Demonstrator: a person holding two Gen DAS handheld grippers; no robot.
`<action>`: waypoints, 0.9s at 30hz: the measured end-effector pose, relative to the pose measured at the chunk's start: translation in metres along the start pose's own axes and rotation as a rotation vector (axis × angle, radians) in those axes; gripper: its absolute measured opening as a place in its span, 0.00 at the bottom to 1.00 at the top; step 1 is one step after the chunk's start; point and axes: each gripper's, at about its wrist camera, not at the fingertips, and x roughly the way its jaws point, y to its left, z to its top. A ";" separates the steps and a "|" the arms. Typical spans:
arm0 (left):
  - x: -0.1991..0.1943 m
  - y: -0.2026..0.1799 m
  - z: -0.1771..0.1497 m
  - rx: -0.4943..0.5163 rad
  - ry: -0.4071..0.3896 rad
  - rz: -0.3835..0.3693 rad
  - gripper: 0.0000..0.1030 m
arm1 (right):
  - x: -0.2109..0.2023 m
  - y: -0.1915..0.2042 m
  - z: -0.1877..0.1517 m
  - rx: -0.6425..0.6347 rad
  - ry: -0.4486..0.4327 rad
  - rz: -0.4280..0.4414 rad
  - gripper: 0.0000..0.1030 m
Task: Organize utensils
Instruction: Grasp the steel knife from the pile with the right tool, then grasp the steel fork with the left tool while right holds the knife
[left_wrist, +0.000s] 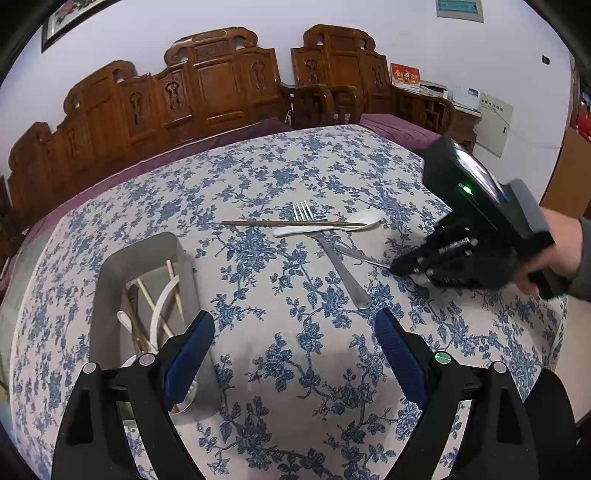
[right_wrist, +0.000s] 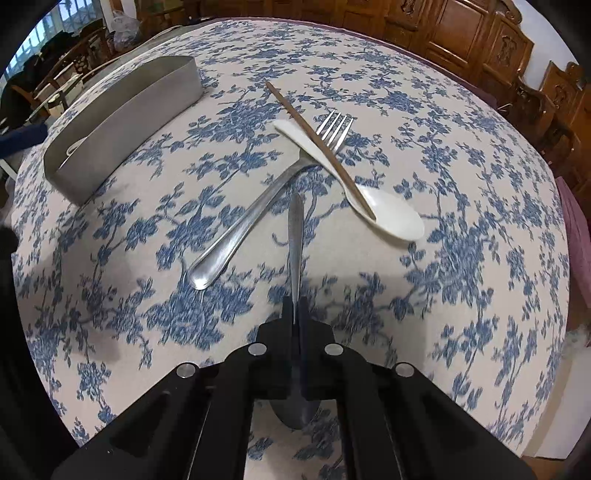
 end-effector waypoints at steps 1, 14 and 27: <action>0.003 -0.001 0.002 -0.002 0.005 -0.003 0.83 | -0.002 0.002 -0.004 0.003 -0.007 -0.010 0.03; 0.064 -0.004 0.037 -0.074 0.076 -0.004 0.83 | -0.038 -0.035 -0.039 0.201 -0.143 -0.033 0.03; 0.154 -0.035 0.068 -0.082 0.246 0.038 0.62 | -0.047 -0.045 -0.064 0.261 -0.189 -0.020 0.04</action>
